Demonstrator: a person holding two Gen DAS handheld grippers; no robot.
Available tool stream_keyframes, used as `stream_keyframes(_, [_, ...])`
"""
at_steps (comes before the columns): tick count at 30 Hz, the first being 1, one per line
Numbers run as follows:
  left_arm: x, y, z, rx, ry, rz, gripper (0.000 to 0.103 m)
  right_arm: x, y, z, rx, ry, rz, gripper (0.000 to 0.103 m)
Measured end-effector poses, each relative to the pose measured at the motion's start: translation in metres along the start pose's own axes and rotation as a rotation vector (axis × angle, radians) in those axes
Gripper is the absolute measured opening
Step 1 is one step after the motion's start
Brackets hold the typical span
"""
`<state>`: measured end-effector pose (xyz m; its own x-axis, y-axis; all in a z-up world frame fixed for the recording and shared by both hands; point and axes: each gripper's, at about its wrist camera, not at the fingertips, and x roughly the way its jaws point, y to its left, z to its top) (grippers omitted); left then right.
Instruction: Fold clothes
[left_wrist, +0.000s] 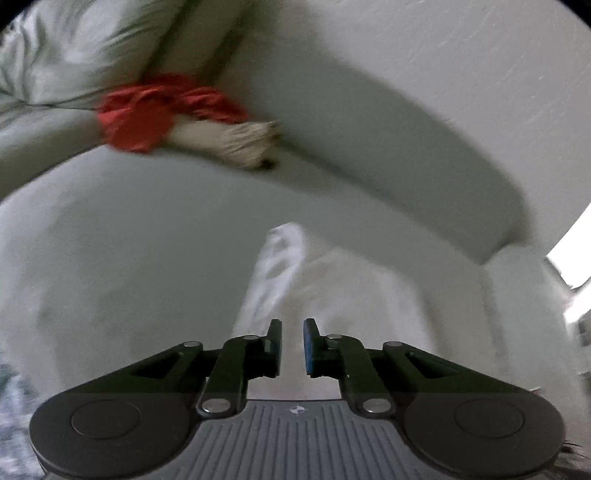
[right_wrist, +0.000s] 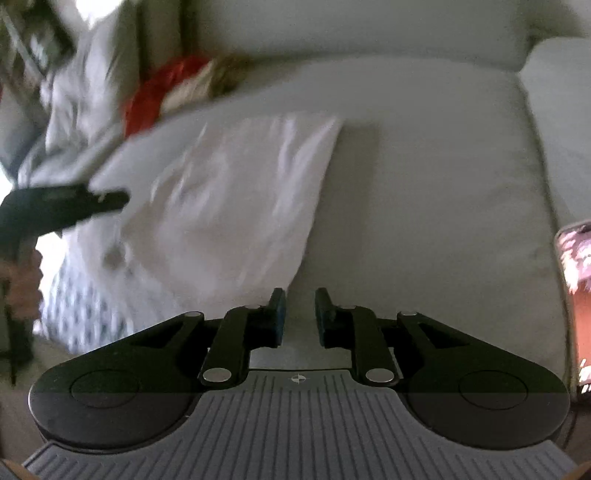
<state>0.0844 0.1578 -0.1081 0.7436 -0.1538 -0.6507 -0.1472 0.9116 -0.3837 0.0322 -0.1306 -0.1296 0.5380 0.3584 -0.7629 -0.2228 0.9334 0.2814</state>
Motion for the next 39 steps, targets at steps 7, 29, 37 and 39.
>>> stream_keyframes(7, [0.094,-0.011,0.039,-0.047,0.147,-0.089,0.01,0.053,-0.041,0.061,0.29,-0.117,0.149,0.025])
stream_keyframes(29, [0.147,0.05,0.067,-0.365,-0.122,-0.008,0.008,0.2,-0.123,0.108,0.756,-0.151,0.297,0.012])
stream_keyframes(37, [0.125,-0.012,0.036,-0.042,0.213,-0.277,0.02,0.14,-0.078,0.078,0.497,-0.045,0.441,0.019])
stream_keyframes(39, [0.125,-0.02,0.023,0.04,0.234,-0.188,0.019,0.138,-0.057,0.069,0.385,0.017,0.439,0.02])
